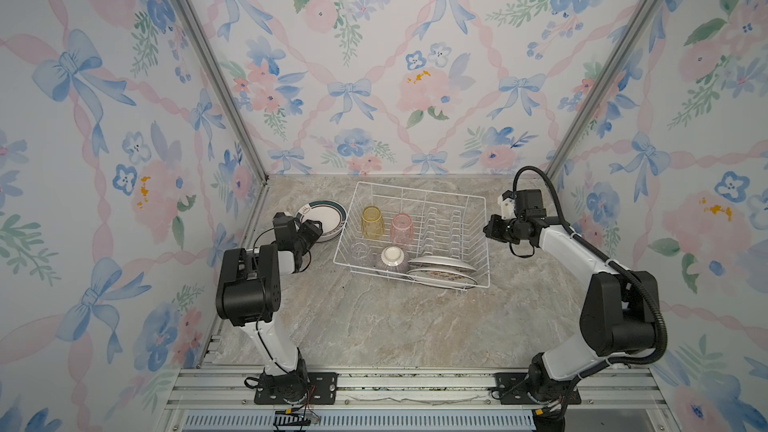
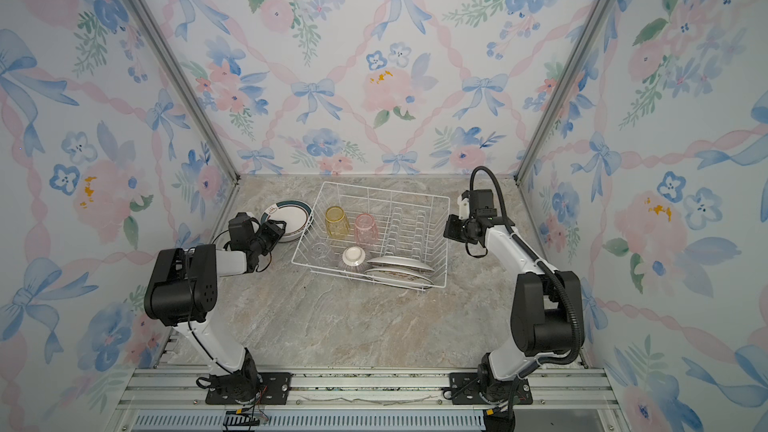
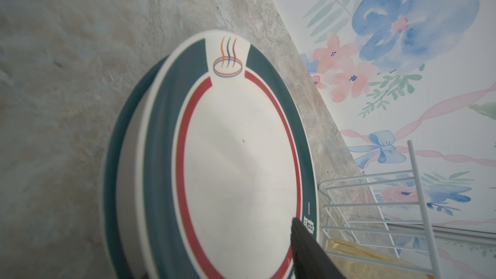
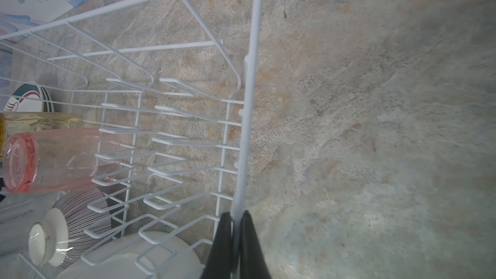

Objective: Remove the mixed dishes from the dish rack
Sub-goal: 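Lower the plate onto the green-rimmed plate stack with the left gripper and release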

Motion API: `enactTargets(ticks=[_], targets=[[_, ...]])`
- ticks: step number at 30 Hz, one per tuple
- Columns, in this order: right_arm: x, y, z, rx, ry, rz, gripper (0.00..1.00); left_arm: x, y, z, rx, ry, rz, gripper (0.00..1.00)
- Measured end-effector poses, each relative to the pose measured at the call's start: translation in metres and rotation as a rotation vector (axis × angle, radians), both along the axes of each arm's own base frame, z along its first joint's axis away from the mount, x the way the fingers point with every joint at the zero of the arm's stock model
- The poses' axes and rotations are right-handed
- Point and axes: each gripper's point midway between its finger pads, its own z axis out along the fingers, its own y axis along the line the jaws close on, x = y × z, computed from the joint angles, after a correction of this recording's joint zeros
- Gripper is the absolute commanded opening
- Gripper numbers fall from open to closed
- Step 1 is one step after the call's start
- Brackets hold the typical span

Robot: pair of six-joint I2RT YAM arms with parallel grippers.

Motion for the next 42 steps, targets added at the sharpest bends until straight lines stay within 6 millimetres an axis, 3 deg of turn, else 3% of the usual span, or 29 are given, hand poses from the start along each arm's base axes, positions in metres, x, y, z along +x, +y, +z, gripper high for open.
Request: enactTargets(ticks=[5,17,31,42], targets=[[0.001,0.001,0.0,0.01,-0.009,-0.001,0.0,-0.003,-0.003,0.001,0.012,0.012,-0.024,0.6],[0.004,0.008,0.0,0.061,-0.03,0.006,0.0,-0.03,-0.007,0.006,0.061,0.109,-0.079,0.63],[0.004,0.012,0.0,0.084,-0.039,0.014,0.01,-0.023,-0.01,0.003,0.082,0.157,-0.15,0.65],[0.003,0.015,0.0,0.116,-0.047,0.009,0.05,-0.034,-0.016,-0.001,0.091,0.201,-0.204,0.67]])
